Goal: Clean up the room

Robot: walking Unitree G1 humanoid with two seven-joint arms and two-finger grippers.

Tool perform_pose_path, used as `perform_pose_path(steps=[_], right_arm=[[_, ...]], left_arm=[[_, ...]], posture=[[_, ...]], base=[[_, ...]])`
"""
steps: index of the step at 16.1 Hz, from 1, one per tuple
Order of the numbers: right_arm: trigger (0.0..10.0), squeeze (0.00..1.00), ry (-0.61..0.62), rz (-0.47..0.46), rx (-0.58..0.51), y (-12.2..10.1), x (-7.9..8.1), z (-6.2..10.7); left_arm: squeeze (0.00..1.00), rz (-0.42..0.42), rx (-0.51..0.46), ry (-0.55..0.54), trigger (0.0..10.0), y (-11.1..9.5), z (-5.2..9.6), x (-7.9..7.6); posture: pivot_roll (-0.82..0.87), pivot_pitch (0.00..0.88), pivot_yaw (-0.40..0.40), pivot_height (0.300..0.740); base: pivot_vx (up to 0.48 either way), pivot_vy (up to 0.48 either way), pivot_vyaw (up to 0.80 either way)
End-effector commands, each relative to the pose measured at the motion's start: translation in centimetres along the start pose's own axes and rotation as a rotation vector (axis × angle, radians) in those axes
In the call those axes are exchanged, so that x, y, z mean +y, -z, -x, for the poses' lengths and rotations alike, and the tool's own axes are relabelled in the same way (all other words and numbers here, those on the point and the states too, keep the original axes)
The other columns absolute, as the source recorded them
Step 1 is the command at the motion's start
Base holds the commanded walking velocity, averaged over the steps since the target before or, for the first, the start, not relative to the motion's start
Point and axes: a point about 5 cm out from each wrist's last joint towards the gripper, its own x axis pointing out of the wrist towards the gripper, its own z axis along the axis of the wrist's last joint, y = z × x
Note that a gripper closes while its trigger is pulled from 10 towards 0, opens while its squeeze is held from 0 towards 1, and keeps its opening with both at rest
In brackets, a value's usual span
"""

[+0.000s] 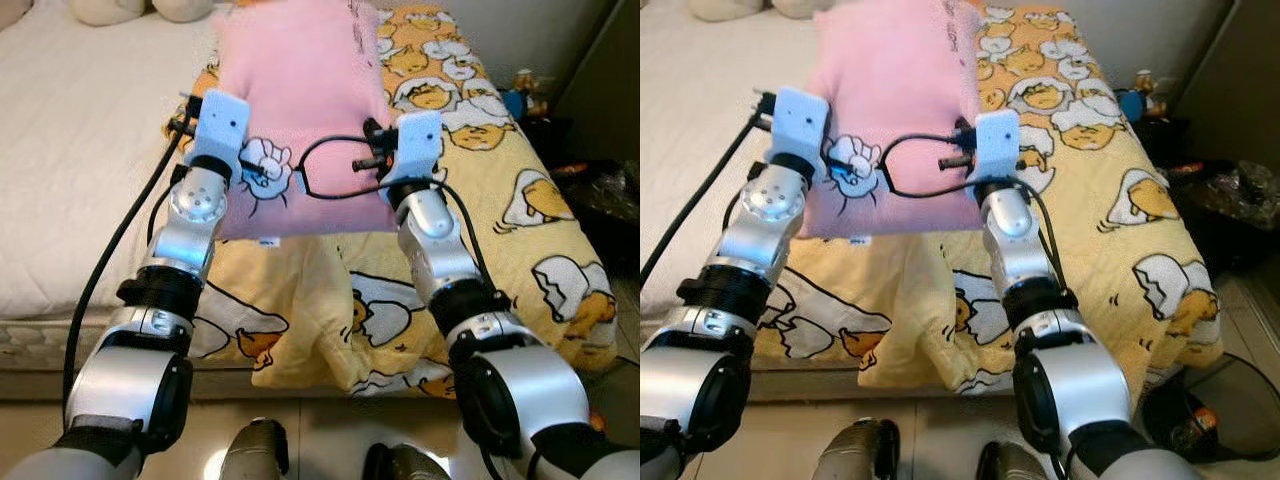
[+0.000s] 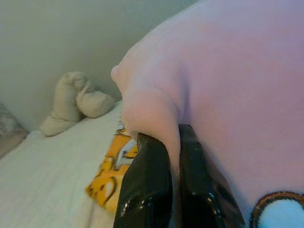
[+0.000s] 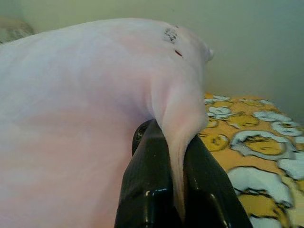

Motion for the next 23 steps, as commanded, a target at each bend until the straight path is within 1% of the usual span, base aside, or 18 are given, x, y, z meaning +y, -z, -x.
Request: perform_pose_path(steps=[1, 2, 3, 4, 5, 7, 9, 10, 11, 12, 13, 14, 15, 16, 18, 22, 23], right_arm=[[10.0, 0.10, 0.106, 0.006, -0.096, -1.7, -1.9, -0.1], [10.0, 0.09, 0.203, 0.009, -0.113, -1.8, -2.8, 0.2], [10.0, 0.09, 0.285, 0.012, -0.104, -1.5, -3.7, 0.5], [10.0, 0.08, 0.311, 0.009, -0.087, -1.1, -4.0, 0.7], [10.0, 0.09, 0.309, 0.012, -0.075, -0.7, -4.0, 0.9], [10.0, 0.09, 0.306, 0.016, -0.072, -0.4, -3.9, 1.2], [10.0, 0.09, 0.324, 0.034, -0.103, -0.9, -4.0, 1.2], [10.0, 0.09, 0.366, 0.057, -0.135, -1.4, -4.5, 1.3], [10.0, 0.09, 0.390, 0.067, -0.140, -1.5, -4.8, 1.4], [10.0, 0.09, 0.370, 0.045, -0.106, -1.0, -4.7, 1.3], [10.0, 0.09, 0.327, 0.024, -0.066, -0.4, -4.3, 1.3], [10.0, 0.09, 0.283, 0.008, -0.047, -0.1, -3.8, 1.2], [10.0, 0.09, 0.229, -0.017, -0.031, 0.1, -3.1, 1.0], [10.0, 0.09, 0.216, -0.023, -0.018, 0.3, -2.9, 1.0], [10.0, 0.10, 0.230, -0.026, -0.003, 0.5, -3.1, 1.0], [10.0, 0.09, 0.226, -0.043, 0.007, 0.7, -3.1, 1.0], [10.0, 0.11, 0.206, -0.040, 0.012, 0.8, -2.9, 1.0]], left_arm=[[0.00, 0.017, -0.024, -0.052, 10.0, -0.5, -0.2, 1.6], [0.00, 0.011, -0.067, -0.040, 10.0, -1.3, -0.3, 1.8], [0.00, 0.009, -0.113, -0.027, 10.0, -2.4, -0.5, 2.1], [0.00, -0.014, -0.150, -0.019, 10.0, -3.2, -0.6, 2.3], [0.00, -0.052, -0.174, -0.012, 10.0, -3.8, -0.7, 2.4], [0.00, -0.104, -0.191, 0.019, 10.0, -4.1, -0.7, 2.3], [0.00, -0.097, -0.185, 0.014, 10.0, -4.1, -0.9, 2.4], [0.00, -0.087, -0.187, 0.017, 10.0, -4.1, -0.9, 2.4], [0.00, -0.064, -0.192, 0.024, 10.0, -4.2, -0.9, 2.3], [0.00, -0.049, -0.185, 0.021, 10.0, -4.2, -0.9, 2.3], [0.00, 0.000, -0.153, 0.010, 10.0, -3.6, -0.9, 2.2], [0.00, 0.050, -0.121, -0.002, 10.0, -3.0, -0.8, 2.1], [0.00, 0.083, -0.089, -0.017, 10.0, -2.3, -0.7, 1.8], [0.00, 0.092, -0.070, -0.021, 10.0, -1.8, -0.5, 1.4], [0.00, 0.103, -0.050, -0.019, 10.0, -1.4, -0.4, 0.9], [0.00, 0.099, -0.029, -0.028, 10.0, -1.1, -0.3, 0.8], [0.00, 0.103, -0.017, -0.037, 10.0, -0.9, -0.2, 0.7]], posture=[[-0.05, 0.000, 0.006, 0.740], [-0.05, 0.000, 0.005, 0.740], [-0.05, 0.000, 0.003, 0.740], [-0.04, 0.000, 0.005, 0.740], [-0.04, 0.000, 0.006, 0.740], [-0.05, 0.000, 0.008, 0.740], [-0.05, 0.000, 0.008, 0.740], [-0.05, 0.000, 0.008, 0.740], [-0.05, 0.000, 0.008, 0.740], [-0.05, 0.000, 0.004, 0.740], [-0.05, 0.000, 0.004, 0.740], [-0.05, 0.000, 0.002, 0.740], [-0.05, 0.000, 0.002, 0.740], [-0.05, 0.000, 0.000, 0.740], [-0.05, 0.000, -0.001, 0.740], [-0.05, 0.000, -0.002, 0.740], [-0.05, 0.000, -0.002, 0.740]], base=[[0.000, 0.000, 0.00], [0.000, 0.000, 0.00], [0.000, 0.000, 0.00], [0.000, 0.000, 0.00], [0.000, 0.000, 0.00], [0.000, 0.000, 0.00], [0.000, 0.000, 0.00], [0.000, 0.000, 0.00], [0.000, 0.000, 0.00], [0.000, 0.000, 0.00], [0.000, 0.480, 0.00], [0.000, 0.480, 0.00], [0.000, 0.480, 0.00], [0.000, 0.480, 0.00], [0.000, 0.480, 0.00], [0.000, 0.480, 0.00], [0.000, 0.480, 0.00]])
